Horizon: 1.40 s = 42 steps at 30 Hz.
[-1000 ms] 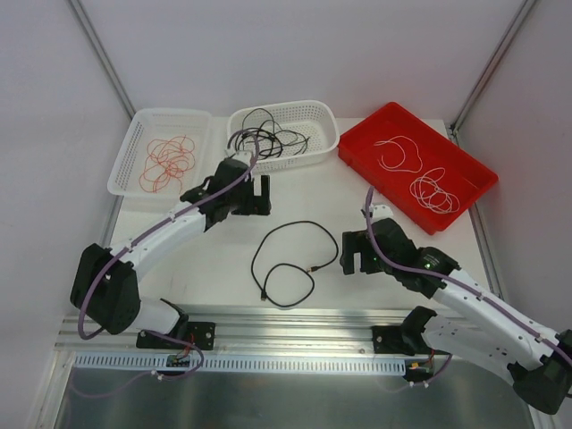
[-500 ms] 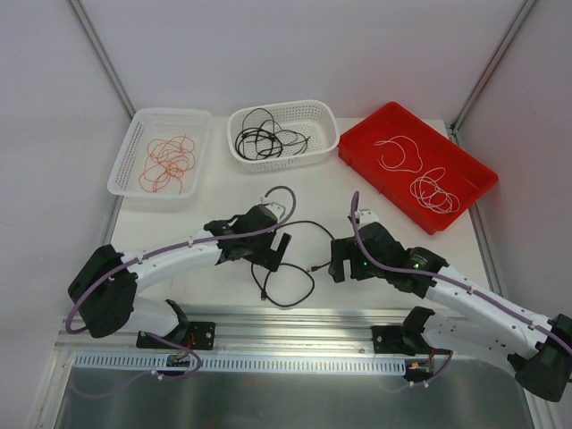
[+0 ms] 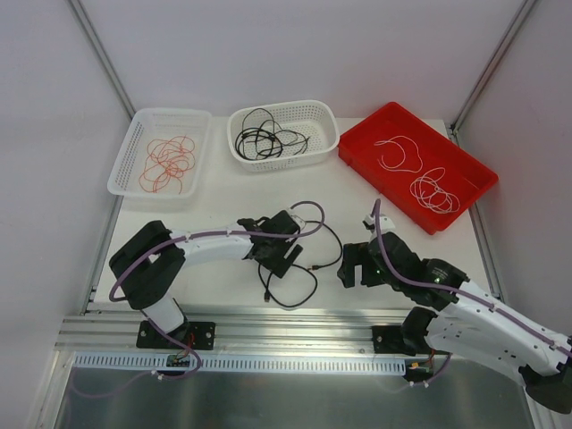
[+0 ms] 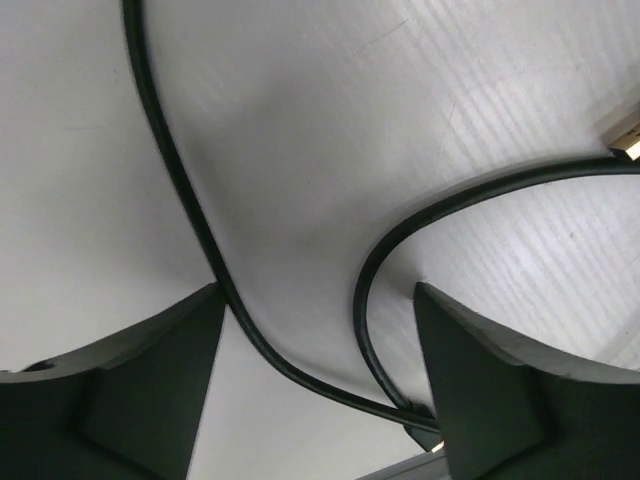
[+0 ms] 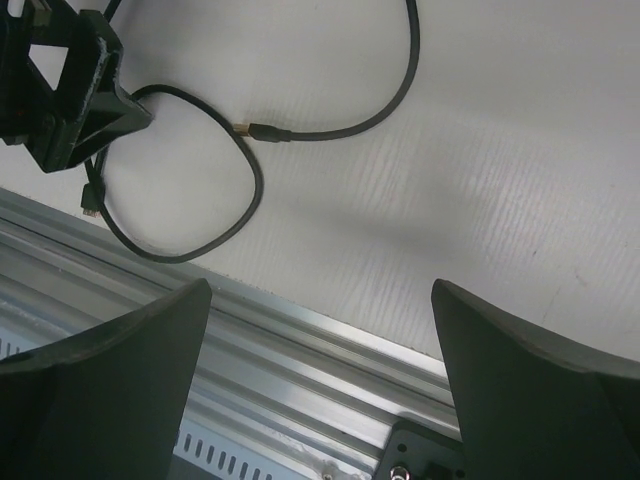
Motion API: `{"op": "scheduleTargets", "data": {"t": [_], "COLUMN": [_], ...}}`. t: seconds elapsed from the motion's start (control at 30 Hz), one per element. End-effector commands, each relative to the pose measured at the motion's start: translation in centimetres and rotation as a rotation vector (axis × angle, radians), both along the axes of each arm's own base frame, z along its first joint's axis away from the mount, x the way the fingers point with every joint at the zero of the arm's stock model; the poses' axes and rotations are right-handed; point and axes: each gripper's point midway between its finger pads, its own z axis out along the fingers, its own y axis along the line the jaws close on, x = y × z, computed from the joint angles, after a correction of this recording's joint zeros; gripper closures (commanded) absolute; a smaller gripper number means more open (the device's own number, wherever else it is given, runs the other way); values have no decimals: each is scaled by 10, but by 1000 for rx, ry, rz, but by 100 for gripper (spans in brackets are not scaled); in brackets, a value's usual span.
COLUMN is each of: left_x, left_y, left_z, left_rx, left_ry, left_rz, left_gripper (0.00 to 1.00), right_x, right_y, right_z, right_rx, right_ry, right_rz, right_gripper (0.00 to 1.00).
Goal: Untangle the cables
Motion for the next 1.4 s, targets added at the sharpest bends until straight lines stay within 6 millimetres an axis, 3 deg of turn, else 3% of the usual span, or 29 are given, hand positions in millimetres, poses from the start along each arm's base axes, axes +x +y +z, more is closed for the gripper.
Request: {"op": "scheduleTargets", "data": {"t": [0.0, 0.03, 0.13, 0.17, 0.27, 0.4, 0.6, 0.8, 1.13, 1.37], "left_x": [-3, -6, -9, -10, -7, 9, 40, 68, 130, 171], "left_y": [5, 6, 7, 7, 7, 10, 13, 19, 39, 48], "left_z": [-13, -16, -19, -20, -16, -1, 54, 124, 262, 335], "left_rx": [61, 67, 69, 68, 69, 73, 14, -55, -190, -318], "left_ry": [34, 48, 68, 73, 59, -31, -235, -445, -715, -809], "left_rz": [-8, -1, 19, 30, 53, 105, 196, 268, 369, 394], "left_gripper": [30, 43, 62, 78, 100, 100, 100, 100, 100, 100], "right_x": [-2, -2, -2, -2, -1, 0, 3, 5, 8, 9], "right_y": [-12, -15, -20, -20, -22, -24, -33, -40, -50, -55], "right_z": [1, 0, 1, 0, 0, 2, 8, 15, 22, 24], "right_rx": [-13, -18, -21, -20, -21, -28, -25, -11, 1, -13], "right_ry": [-13, -13, -25, -27, -33, -41, -80, -121, -178, -195], "right_rz": [-42, -48, -60, -62, -66, -79, -108, -132, -156, -162], "right_gripper": [3, 3, 3, 3, 3, 3, 3, 3, 3, 3]}}
